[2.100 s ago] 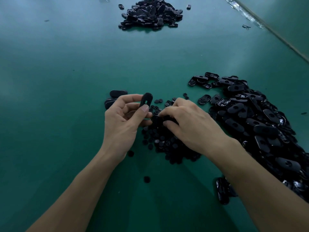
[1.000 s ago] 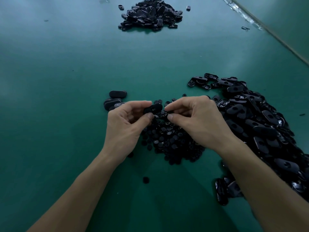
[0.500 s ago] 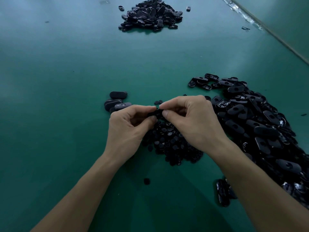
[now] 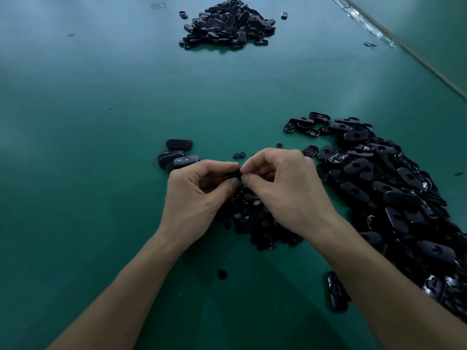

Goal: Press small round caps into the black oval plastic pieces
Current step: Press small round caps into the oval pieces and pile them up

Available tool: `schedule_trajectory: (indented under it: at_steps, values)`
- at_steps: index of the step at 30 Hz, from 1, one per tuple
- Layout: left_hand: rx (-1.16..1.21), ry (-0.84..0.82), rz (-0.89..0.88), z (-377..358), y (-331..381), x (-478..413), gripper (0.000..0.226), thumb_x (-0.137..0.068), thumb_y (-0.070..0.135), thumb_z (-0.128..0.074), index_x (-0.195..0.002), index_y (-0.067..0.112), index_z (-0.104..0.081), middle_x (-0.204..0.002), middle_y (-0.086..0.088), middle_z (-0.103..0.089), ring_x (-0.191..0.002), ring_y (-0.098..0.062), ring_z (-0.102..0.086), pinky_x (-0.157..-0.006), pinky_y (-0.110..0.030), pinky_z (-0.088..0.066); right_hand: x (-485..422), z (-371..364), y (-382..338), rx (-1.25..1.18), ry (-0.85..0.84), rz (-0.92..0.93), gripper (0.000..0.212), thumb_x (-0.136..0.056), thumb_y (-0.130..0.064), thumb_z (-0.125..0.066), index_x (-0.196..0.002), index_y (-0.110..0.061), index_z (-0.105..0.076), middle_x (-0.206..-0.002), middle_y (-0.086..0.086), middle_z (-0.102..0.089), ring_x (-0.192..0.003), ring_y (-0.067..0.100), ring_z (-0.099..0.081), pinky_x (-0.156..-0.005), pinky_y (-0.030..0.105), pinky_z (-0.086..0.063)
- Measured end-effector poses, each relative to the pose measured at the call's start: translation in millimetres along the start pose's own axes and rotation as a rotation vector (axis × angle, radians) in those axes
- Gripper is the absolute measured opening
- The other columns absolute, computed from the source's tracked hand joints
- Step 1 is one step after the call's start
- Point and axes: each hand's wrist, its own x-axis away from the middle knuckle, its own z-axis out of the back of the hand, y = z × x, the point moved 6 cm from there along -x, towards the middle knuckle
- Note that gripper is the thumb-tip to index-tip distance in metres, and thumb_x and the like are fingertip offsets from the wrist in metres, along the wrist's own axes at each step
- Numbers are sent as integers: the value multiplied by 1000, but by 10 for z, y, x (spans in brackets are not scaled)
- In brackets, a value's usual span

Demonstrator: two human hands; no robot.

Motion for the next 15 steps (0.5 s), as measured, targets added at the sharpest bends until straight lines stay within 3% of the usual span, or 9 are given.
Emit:
schedule_trajectory:
  at_steps: [5, 10, 15]
  values:
    - [-23, -10, -6, 1, 17, 14, 31, -82, -7, -74, -94, 22, -75, -93, 6, -78, -87, -10, -75, -79, -20, -56, 7, -20, -22, 20, -27, -3, 15, -86, -8, -74, -84, -23, -75, -71, -14, -68, -69, -3, -65, -64, 6, -47]
    - [-33, 2, -2, 11, 27, -4, 25, -84, -10, -71, -94, 13, -74, -92, 1, -78, -86, -14, -75, -80, -24, -58, 43, -42, -68, 0, 1, 9, 13, -87, -8, -74, -93, -19, -79, -83, -11, -73, -78, -2, -67, -73, 4, -49]
    - [43, 3, 7, 30, 55, -10, 23, -87, -9, -68, -92, 13, -71, -86, 3, -77, -80, -8, -72, -74, -17, -55, 44, -12, -136, -26, 2, 57, 17, -87, -7, -74, -98, -18, -81, -87, -9, -74, -82, -2, -66, -76, 4, -47]
